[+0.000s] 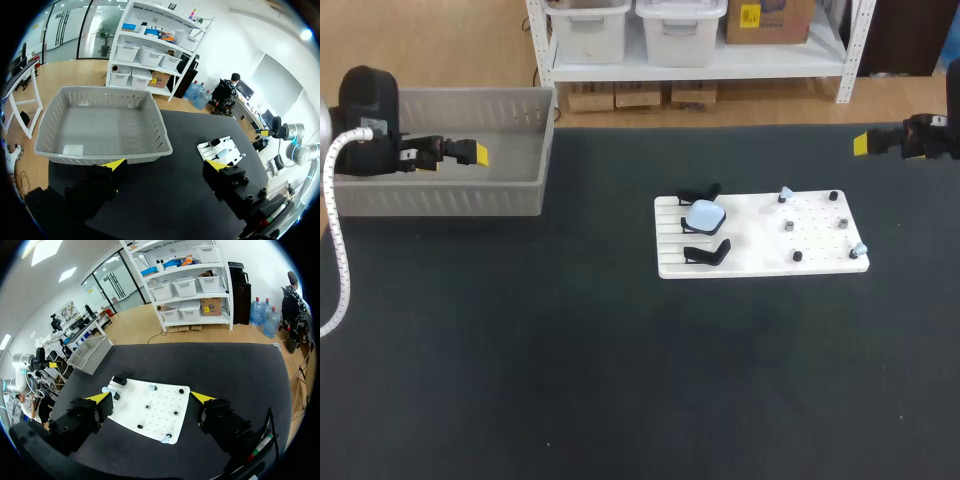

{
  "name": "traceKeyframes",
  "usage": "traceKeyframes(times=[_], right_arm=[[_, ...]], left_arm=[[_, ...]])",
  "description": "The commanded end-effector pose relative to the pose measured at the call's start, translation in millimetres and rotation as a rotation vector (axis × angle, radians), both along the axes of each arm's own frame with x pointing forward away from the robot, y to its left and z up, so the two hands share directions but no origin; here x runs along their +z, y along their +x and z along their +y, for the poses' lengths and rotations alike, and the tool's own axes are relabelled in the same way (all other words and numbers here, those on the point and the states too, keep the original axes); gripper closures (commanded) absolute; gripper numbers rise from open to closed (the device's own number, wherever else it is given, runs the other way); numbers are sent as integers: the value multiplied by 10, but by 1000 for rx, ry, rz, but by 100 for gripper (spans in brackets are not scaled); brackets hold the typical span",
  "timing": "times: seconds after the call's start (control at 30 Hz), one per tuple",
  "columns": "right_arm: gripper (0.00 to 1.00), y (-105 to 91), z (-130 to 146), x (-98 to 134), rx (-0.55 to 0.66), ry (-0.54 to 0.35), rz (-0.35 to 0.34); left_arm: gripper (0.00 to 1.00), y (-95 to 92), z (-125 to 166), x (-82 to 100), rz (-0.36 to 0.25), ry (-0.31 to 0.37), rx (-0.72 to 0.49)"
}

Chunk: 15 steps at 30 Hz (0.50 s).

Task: Pick up each earbud case from the left stands, insert the matching earbuds, close the lid, and place the case in the box.

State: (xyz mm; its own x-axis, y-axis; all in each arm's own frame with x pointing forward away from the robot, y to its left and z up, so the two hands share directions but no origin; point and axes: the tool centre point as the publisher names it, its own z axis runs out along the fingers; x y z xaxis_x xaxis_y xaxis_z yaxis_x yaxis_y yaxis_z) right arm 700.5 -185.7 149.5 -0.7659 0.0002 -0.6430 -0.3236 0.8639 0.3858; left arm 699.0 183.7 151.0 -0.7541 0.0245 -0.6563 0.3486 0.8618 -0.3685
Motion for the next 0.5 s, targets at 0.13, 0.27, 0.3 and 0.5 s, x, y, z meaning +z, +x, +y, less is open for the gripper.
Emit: traceKeyframes(times=[0.13,0.27,0.3,0.5], right_arm=[[0,-3,-1,2,0,0,0],[0,-3,-1,2,0,0,0],[0,-3,-1,2,0,0,0],[0,-3,-1,2,0,0,0]], left_arm=[[0,91,-103,240,-194,-90,-218],[0,139,-250,357,-289,-112,-424],[0,148,-283,372,-309,-108,-460],[0,184,-511,398,-371,-112,-678]])
